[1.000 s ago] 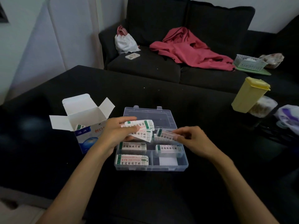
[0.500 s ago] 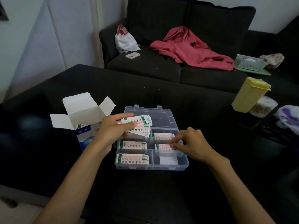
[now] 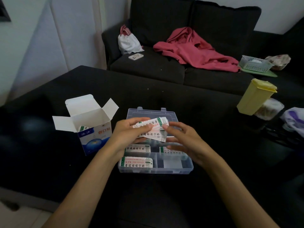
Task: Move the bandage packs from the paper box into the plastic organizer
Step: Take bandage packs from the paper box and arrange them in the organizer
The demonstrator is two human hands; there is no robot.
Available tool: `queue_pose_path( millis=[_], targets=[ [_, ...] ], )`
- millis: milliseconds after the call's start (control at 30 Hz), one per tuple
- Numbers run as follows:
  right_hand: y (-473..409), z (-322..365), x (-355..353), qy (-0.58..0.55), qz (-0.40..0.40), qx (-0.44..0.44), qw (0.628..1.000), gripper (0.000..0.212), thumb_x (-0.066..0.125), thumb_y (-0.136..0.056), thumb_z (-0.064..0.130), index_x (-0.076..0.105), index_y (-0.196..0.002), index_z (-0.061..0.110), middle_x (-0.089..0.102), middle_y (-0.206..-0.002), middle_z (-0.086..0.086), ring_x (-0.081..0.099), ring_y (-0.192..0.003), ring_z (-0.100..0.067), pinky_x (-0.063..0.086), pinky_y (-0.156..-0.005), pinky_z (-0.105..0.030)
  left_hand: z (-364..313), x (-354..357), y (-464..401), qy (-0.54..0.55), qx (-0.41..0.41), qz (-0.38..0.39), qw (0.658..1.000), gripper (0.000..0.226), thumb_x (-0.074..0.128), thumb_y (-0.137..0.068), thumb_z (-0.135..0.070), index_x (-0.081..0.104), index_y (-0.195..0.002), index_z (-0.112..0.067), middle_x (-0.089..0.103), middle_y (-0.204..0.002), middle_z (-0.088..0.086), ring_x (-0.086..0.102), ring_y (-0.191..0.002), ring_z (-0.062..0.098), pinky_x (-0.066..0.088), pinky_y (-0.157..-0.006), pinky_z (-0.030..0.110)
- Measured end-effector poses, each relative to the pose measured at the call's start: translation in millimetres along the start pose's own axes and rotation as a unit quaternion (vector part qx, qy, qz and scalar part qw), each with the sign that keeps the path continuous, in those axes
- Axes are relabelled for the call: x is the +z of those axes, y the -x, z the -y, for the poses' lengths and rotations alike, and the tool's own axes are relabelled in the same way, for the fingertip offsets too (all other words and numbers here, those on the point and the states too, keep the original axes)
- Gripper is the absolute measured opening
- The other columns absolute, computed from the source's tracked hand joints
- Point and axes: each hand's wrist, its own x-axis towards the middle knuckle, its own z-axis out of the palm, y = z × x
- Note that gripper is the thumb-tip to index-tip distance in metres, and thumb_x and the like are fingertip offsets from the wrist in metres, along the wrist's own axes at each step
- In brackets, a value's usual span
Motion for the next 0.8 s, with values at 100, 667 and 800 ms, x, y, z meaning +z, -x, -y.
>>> queue_pose_path(
  millis=[100,667,800],
  targets=[
    [2,-4,6,-0.025,0.009,-0.015,1.0,0.023,0.067,-0.084,0.023,0.061,-0.106,0.019,0.072,-0.082,0.001,0.07,-0.069,-0.006,0.051,-0.055,-0.016,3,6,1,-0.023,0.0,0.016,1.0,0.024,0.071,-0.081,-0.014,0.069,-0.102,-0.025,0.071,-0.091,0.0,0.071,-0.074,0.008,0.054,-0.057,0.017],
    [5,-2,9,-0.085,-0.027,-0.001,0.996,0.031,0.074,-0.077,0.024,0.067,-0.104,0.011,0.073,-0.077,-0.001,0.064,-0.061,-0.004,0.048,-0.054,-0.015,5,9,1,-0.053,-0.034,0.075,0.995,0.026,0.068,-0.084,-0.017,0.066,-0.11,-0.015,0.075,-0.089,0.001,0.072,-0.081,0.012,0.055,-0.063,0.02],
    [6,-4,10,-0.144,-0.05,-0.009,0.988,0.014,0.068,-0.083,0.015,0.069,-0.094,0.007,0.072,-0.069,-0.001,0.068,-0.062,-0.008,0.05,-0.052,-0.014,5,14,0,-0.015,-0.056,0.071,0.996,0.02,0.063,-0.089,-0.02,0.066,-0.108,-0.015,0.075,-0.089,0.001,0.072,-0.082,0.011,0.056,-0.067,0.023]
  ],
)
